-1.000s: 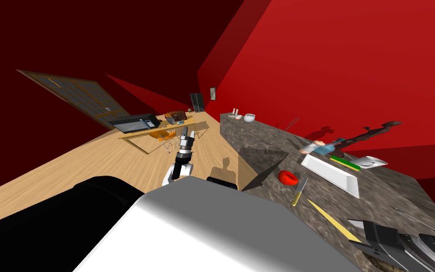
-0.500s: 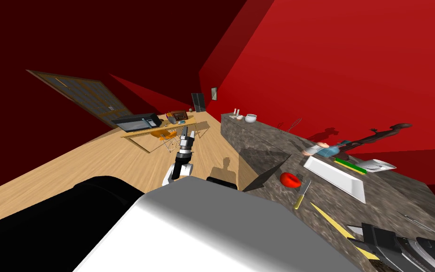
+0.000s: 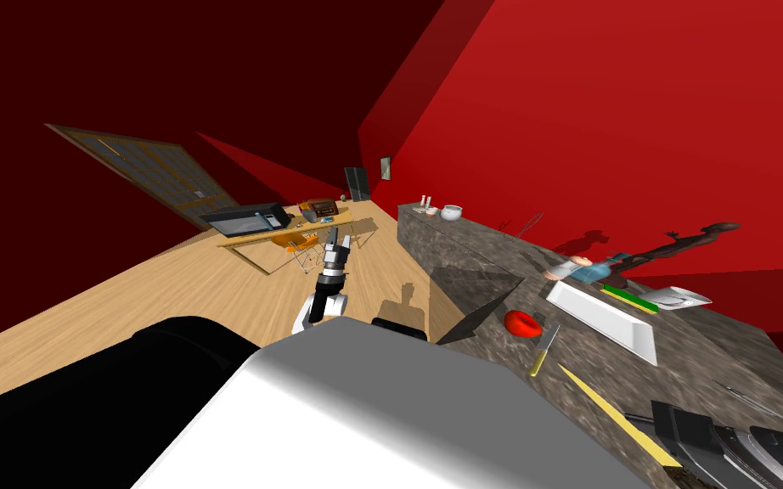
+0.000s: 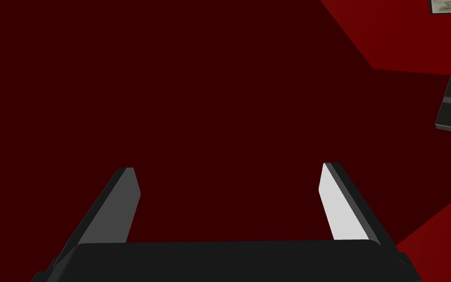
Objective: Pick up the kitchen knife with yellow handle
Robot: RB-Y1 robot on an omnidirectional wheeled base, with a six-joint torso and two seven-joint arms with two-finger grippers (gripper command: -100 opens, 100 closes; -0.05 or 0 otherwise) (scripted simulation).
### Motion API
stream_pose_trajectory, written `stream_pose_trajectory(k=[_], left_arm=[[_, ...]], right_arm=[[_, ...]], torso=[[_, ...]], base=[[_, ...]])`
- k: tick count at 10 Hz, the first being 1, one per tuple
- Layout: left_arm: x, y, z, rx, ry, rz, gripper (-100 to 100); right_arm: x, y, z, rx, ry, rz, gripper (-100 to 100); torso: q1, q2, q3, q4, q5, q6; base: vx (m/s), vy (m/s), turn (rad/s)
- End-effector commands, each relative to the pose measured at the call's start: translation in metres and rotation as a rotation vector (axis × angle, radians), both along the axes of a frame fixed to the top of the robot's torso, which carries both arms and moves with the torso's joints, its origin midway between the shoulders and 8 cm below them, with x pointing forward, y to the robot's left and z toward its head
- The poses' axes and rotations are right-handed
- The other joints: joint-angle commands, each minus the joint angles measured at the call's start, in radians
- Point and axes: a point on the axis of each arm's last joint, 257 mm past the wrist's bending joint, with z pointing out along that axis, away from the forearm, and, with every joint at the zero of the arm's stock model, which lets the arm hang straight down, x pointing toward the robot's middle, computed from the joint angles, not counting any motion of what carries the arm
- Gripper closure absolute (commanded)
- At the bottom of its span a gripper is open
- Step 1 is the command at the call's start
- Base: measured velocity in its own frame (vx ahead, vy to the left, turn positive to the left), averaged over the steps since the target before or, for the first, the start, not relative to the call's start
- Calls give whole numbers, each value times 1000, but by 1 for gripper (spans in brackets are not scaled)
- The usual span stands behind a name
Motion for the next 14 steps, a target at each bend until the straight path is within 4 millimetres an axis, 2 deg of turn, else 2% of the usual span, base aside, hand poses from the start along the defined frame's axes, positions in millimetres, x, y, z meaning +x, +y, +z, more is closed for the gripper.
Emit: stream_pose_trajectory(k=[1, 2, 3, 5, 6, 10, 12, 13, 14], left_arm=[[0, 0, 0, 0, 0, 0, 0], [0, 0, 0, 0, 0, 0, 0], [0, 0, 0, 0, 0, 0, 0], [0, 0, 0, 0, 0, 0, 0], [0, 0, 0, 0, 0, 0, 0], [0, 0, 0, 0, 0, 0, 0], [0, 0, 0, 0, 0, 0, 0], [0, 0, 0, 0, 0, 0, 0], [0, 0, 0, 0, 0, 0, 0]], right_arm=[[0, 0, 0, 0, 0, 0, -100], [0, 0, 0, 0, 0, 0, 0], [-7, -1, -12, -7, -1, -27, -100], [-9, 0, -12, -5, 1, -26, -100], [-8, 0, -12, -7, -1, -29, 100], [-10, 1, -13, -3, 1, -40, 100], [-8, 5, -12, 3, 5, -16, -100], [-9, 3, -13, 0, 3, -27, -100], [-9, 3, -13, 1, 4, -25, 0]], torso=[[0, 0, 0, 0, 0, 0], [0, 0, 0, 0, 0, 0], [0, 0, 0, 0, 0, 0], [0, 3, 1, 1, 0, -1], [0, 2, 1, 0, 0, 0], [-1, 1, 1, 1, 0, -3], [-1, 1, 1, 1, 0, -3], [-5, 5, 3, 2, -1, -2], [-4, 5, 3, 2, -1, -3]], base=[[0, 0, 0], [0, 0, 0], [-34, 6, 164], [-38, 3, 129], [0, 0, 0], [0, 0, -8], [-39, -30, -24], [-50, -39, -6], [-5, -4, 7]])
